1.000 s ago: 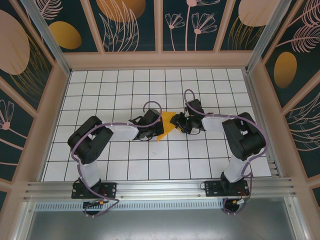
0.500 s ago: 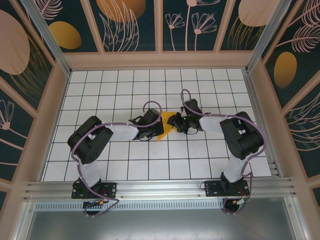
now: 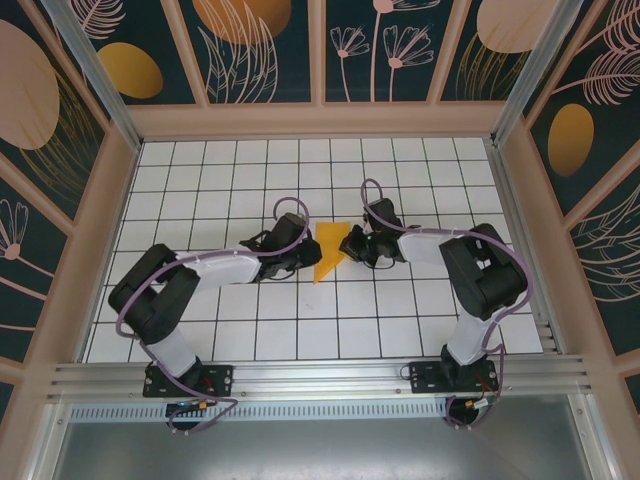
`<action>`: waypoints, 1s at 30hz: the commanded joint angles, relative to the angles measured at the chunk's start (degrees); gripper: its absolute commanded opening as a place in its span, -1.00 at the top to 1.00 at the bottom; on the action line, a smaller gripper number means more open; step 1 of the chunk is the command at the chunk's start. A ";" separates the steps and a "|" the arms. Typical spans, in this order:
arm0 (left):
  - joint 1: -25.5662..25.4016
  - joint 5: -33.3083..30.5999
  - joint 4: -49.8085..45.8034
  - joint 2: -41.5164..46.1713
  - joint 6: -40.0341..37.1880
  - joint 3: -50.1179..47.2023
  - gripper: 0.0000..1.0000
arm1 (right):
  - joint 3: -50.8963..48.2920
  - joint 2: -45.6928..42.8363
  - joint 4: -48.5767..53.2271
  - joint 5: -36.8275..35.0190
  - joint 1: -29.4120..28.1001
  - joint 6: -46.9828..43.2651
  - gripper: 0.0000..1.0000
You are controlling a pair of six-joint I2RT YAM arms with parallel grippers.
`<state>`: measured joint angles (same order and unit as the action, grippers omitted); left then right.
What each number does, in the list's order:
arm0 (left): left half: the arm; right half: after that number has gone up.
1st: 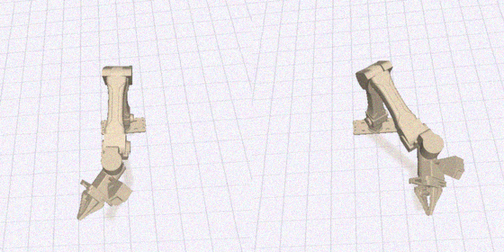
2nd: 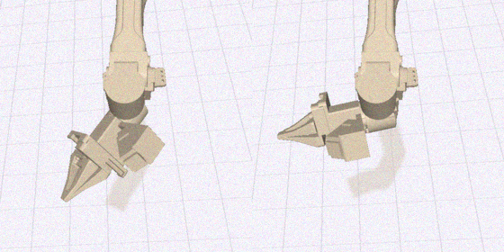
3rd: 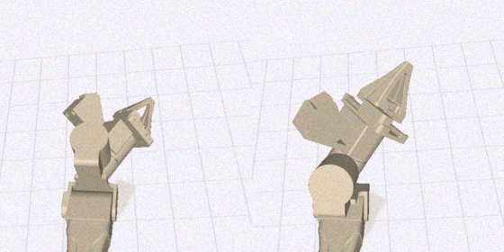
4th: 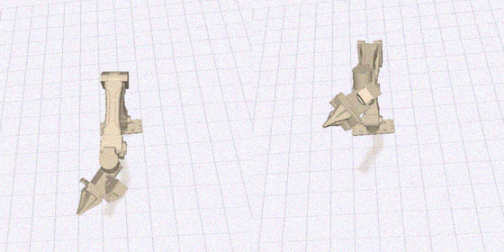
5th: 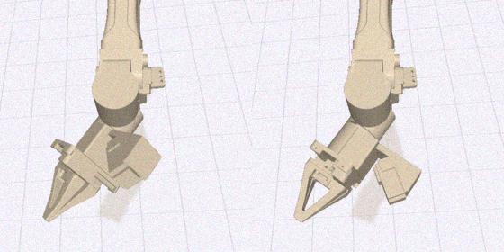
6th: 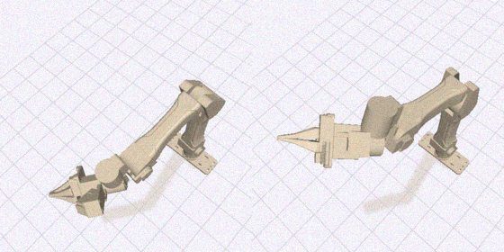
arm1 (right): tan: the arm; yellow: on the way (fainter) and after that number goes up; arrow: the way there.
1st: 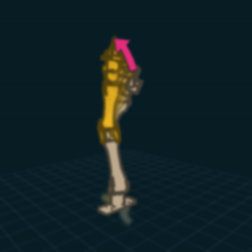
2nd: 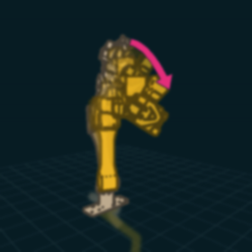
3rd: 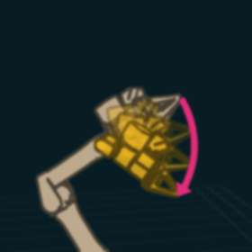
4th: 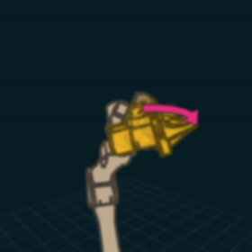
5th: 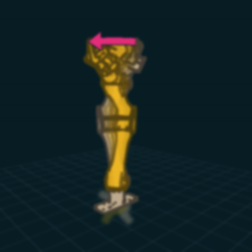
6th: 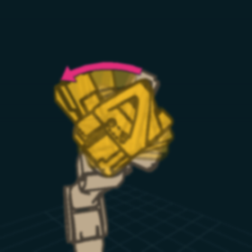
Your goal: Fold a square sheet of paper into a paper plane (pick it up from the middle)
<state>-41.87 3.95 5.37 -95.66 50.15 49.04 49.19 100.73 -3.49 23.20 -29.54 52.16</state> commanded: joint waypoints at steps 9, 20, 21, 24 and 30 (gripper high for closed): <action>2.84 -3.08 7.77 16.07 -9.04 -8.85 -0.14 | 0.41 -14.58 8.26 -20.66 -6.76 15.58 1.00; 3.16 -0.96 30.76 19.07 -24.39 -20.36 -0.69 | 5.25 -8.38 10.33 -25.02 -9.66 30.54 1.00; 3.11 -0.22 32.54 18.50 -25.65 -21.00 -0.71 | 5.81 -7.60 10.87 -24.87 -9.66 31.20 1.00; 3.18 1.27 32.50 15.71 -29.28 -20.04 -0.73 | 7.44 -5.47 12.09 -24.39 -9.66 32.18 1.00; 3.15 1.83 41.50 12.50 -34.36 -23.13 -0.75 | 13.44 0.34 12.96 -20.84 -9.14 28.37 1.00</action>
<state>-38.89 4.40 38.85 -82.17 20.93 27.35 58.89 98.41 7.81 0.51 -38.76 81.56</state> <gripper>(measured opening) 0.871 0.027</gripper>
